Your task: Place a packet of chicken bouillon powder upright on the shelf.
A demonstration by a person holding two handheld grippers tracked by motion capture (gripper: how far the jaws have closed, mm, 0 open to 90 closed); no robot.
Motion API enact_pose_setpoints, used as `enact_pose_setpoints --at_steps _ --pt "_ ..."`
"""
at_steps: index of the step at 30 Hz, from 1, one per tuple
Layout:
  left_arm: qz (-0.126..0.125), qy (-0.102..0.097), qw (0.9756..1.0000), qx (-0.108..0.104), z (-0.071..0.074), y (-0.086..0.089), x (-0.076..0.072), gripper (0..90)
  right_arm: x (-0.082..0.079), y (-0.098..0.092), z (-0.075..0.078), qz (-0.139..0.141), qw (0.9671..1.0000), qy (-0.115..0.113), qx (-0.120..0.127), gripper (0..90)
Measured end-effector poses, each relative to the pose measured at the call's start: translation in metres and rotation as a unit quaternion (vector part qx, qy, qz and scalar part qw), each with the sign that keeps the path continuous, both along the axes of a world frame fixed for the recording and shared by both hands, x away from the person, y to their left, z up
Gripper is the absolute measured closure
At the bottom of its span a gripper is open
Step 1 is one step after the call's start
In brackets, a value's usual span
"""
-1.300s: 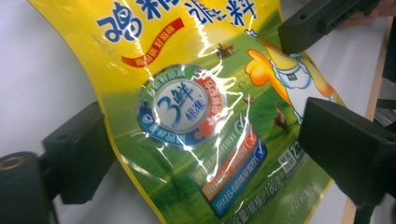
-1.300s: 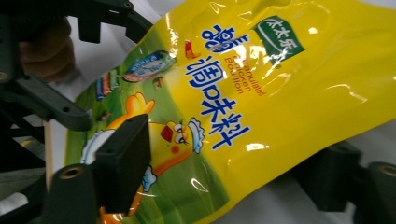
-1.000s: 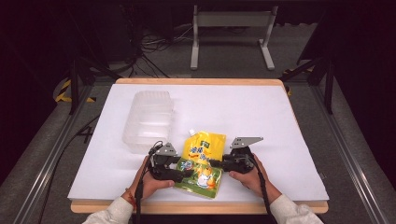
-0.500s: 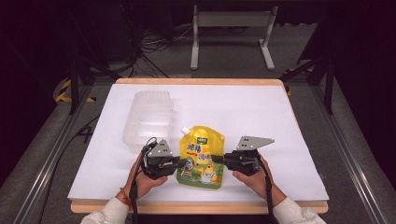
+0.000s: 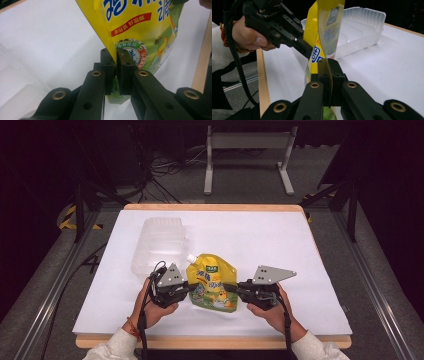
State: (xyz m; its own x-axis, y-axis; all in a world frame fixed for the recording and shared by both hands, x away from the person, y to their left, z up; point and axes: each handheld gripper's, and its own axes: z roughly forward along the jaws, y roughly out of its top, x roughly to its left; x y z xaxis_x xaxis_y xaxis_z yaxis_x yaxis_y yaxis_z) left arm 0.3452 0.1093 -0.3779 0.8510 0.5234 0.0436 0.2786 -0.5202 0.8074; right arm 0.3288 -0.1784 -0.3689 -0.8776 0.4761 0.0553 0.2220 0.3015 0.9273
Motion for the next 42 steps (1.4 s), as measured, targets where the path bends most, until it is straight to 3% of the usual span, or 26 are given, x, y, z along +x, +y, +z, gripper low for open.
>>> enact_pose_setpoints --at_steps 14,20,26,29,42 --pt "0.027 -0.034 0.9990 -0.012 0.033 0.007 0.020 84.4 0.016 0.018 0.031 -0.017 0.9981 -0.053 -0.025 90.0" --pt "0.043 -0.039 0.9983 -0.007 0.041 0.010 0.031 83.9 0.027 0.024 0.036 -0.021 0.9978 -0.056 -0.028 89.9" --pt "0.052 -0.041 0.9977 -0.016 0.049 0.015 0.042 84.1 0.041 0.033 0.042 -0.031 0.9969 -0.066 -0.031 89.9" --pt "0.056 -0.050 0.9971 -0.015 0.052 0.018 0.046 84.2 0.044 0.036 0.045 -0.032 0.9967 -0.067 -0.032 89.9" --pt "0.089 -0.056 0.9932 -0.049 0.062 0.038 0.067 84.1 0.065 0.061 0.062 -0.038 0.9938 -0.096 -0.041 90.0"
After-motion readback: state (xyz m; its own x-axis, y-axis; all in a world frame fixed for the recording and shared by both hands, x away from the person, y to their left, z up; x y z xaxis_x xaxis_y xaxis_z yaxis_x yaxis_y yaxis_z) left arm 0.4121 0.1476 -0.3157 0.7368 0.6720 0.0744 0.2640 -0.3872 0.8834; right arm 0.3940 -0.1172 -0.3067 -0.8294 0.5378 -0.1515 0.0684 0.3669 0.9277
